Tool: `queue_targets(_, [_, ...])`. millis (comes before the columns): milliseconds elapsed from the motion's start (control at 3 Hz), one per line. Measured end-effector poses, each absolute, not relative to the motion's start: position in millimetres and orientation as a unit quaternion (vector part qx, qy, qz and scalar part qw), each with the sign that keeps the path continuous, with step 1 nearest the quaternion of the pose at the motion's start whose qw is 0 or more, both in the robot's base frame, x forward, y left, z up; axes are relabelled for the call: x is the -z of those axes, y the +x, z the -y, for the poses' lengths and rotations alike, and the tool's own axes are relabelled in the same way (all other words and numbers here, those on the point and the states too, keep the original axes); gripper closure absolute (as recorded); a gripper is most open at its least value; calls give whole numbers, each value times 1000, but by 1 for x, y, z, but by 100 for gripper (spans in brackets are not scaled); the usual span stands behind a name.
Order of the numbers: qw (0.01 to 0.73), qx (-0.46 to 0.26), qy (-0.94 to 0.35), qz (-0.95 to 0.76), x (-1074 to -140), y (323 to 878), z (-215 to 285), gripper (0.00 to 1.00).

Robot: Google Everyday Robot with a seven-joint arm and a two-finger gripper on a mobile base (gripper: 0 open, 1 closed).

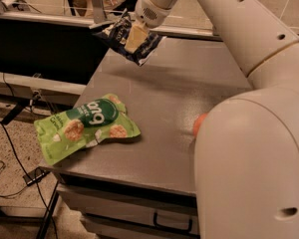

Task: Pick blue chip bag

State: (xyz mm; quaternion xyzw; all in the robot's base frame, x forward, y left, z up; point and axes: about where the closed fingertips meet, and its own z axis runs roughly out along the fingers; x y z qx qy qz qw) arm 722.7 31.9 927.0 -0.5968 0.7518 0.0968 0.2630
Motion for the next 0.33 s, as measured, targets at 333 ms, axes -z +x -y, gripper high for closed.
queue_targets(333, [263, -97, -597, -752, -927, 723, -32, 100])
